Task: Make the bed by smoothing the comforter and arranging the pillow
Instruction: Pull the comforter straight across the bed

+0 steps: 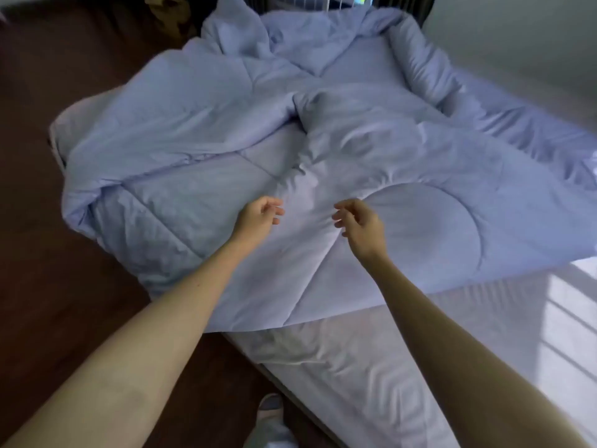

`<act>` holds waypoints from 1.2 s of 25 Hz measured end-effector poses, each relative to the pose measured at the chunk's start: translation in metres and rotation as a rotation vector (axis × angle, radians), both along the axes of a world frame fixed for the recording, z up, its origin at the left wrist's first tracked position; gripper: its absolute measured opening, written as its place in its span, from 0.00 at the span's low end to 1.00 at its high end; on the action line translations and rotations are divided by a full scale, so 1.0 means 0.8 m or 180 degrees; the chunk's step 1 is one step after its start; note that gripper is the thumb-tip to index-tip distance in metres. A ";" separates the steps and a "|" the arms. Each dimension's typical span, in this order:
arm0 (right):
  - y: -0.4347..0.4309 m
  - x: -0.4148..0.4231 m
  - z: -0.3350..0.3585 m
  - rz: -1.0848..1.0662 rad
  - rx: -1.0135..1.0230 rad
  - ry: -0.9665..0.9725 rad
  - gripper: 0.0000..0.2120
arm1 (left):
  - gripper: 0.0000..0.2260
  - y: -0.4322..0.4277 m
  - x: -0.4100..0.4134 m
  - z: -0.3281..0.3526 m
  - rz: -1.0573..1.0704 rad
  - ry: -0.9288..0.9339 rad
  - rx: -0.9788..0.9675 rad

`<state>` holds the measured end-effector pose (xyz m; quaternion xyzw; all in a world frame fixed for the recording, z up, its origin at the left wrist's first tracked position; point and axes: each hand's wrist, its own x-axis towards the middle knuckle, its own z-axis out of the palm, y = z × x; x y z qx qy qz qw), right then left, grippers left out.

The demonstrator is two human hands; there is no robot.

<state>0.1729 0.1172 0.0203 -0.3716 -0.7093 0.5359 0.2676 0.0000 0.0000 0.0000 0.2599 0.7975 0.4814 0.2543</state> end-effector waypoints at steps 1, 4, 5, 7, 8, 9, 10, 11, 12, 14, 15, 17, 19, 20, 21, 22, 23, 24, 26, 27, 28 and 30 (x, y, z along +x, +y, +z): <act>0.000 -0.010 -0.018 0.0043 0.0032 -0.0244 0.09 | 0.13 -0.001 -0.017 -0.013 -0.0011 0.0204 -0.0213; 0.002 -0.028 -0.081 0.0293 0.0394 -0.1391 0.16 | 0.20 -0.004 -0.071 -0.065 0.0038 0.0687 -0.1133; 0.005 -0.028 -0.104 0.0413 0.0492 -0.1740 0.19 | 0.25 -0.004 -0.087 -0.084 -0.0007 0.0699 -0.1409; 0.006 -0.018 -0.133 0.0593 0.0778 -0.2269 0.23 | 0.33 0.000 -0.102 -0.111 -0.0154 0.0559 -0.1701; 0.005 -0.011 -0.140 0.0651 0.0859 -0.2365 0.23 | 0.35 0.005 -0.106 -0.117 -0.0249 0.0472 -0.1678; 0.006 -0.003 -0.147 0.0715 0.0879 -0.2412 0.23 | 0.36 0.009 -0.107 -0.123 -0.0327 0.0408 -0.1602; 0.005 0.003 -0.150 0.0765 0.0848 -0.2425 0.23 | 0.37 0.015 -0.105 -0.131 -0.0390 0.0340 -0.1534; 0.006 0.007 -0.152 0.0800 0.0765 -0.2366 0.23 | 0.39 0.019 -0.101 -0.130 -0.0399 0.0249 -0.1478; 0.007 0.009 -0.150 0.0793 0.0685 -0.2261 0.22 | 0.43 0.023 -0.095 -0.125 -0.0402 0.0071 -0.1400; 0.010 0.008 -0.141 0.0514 0.0262 -0.1923 0.19 | 0.46 0.029 -0.072 -0.104 -0.0537 -0.0318 -0.0972; 0.014 0.009 -0.134 0.0265 -0.0046 -0.1724 0.18 | 0.40 0.032 -0.054 -0.093 -0.0709 -0.0456 -0.0689; 0.020 0.015 -0.113 -0.0138 -0.0606 -0.1255 0.19 | 0.30 0.034 -0.010 -0.067 -0.1264 -0.0452 -0.0377; 0.029 0.027 -0.091 -0.0191 -0.0994 -0.0703 0.25 | 0.29 0.030 0.035 -0.046 -0.1974 -0.0510 -0.0423; 0.032 0.035 -0.077 -0.0126 -0.1092 -0.0511 0.28 | 0.29 0.025 0.057 -0.041 -0.2417 -0.0529 -0.0563; 0.037 0.043 -0.067 -0.0114 -0.1120 -0.0347 0.29 | 0.29 0.018 0.080 -0.039 -0.2897 -0.0528 -0.0711; 0.042 0.052 -0.055 -0.0199 -0.1082 -0.0261 0.30 | 0.31 0.009 0.103 -0.043 -0.3363 -0.0511 -0.0913; 0.049 0.061 -0.044 -0.0413 -0.1034 -0.0234 0.34 | 0.32 -0.001 0.130 -0.045 -0.3817 -0.0477 -0.1131; 0.056 0.071 -0.038 -0.0622 -0.0985 -0.0267 0.40 | 0.31 -0.016 0.157 -0.048 -0.4242 -0.0423 -0.1306; 0.067 0.106 -0.034 -0.0763 -0.0805 -0.0777 0.51 | 0.28 -0.043 0.211 -0.052 -0.4938 -0.0256 -0.1458; 0.069 0.127 -0.038 -0.0677 -0.0670 -0.1234 0.51 | 0.25 -0.053 0.233 -0.055 -0.5176 -0.0206 -0.1500; 0.066 0.150 -0.044 -0.0581 -0.0558 -0.1697 0.45 | 0.24 -0.059 0.247 -0.058 -0.5337 -0.0182 -0.1622; 0.051 0.192 -0.050 -0.0669 -0.0454 -0.2025 0.23 | 0.27 -0.064 0.256 -0.059 -0.5409 -0.0473 -0.2230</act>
